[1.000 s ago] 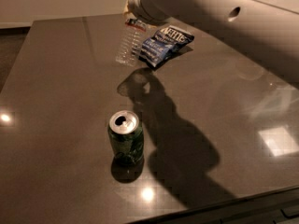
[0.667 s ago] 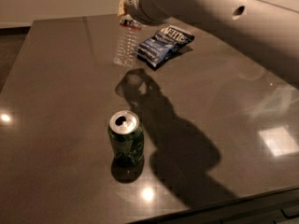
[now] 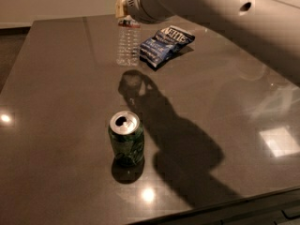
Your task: Place water bottle upright
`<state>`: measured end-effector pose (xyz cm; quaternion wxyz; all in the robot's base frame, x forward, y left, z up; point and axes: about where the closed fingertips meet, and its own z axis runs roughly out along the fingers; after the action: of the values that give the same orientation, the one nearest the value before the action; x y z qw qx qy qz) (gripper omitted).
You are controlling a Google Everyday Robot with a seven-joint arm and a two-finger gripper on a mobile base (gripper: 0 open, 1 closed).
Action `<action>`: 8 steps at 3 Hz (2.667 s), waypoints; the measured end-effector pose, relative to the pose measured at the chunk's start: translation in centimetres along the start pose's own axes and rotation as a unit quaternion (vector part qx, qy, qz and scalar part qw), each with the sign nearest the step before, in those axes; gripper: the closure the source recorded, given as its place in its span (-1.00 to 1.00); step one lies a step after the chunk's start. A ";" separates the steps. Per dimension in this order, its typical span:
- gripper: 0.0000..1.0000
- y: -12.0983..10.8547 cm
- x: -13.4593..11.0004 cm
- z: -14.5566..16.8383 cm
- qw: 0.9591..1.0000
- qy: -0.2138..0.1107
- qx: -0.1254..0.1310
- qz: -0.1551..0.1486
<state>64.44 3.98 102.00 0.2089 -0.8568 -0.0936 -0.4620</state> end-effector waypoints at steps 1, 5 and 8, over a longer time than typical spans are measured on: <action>1.00 0.0 0.0 0.0 1.000 0.000 0.000 0.000; 1.00 -2.6 0.7 2.5 0.980 -0.015 0.197 0.001; 1.00 -5.1 -2.1 1.8 0.936 0.033 0.284 -0.206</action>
Offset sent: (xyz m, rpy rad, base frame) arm 0.0097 -0.0039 0.0043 0.0336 -0.0279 0.0243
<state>62.88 9.43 100.77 0.3468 -0.7080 -0.3885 -0.4769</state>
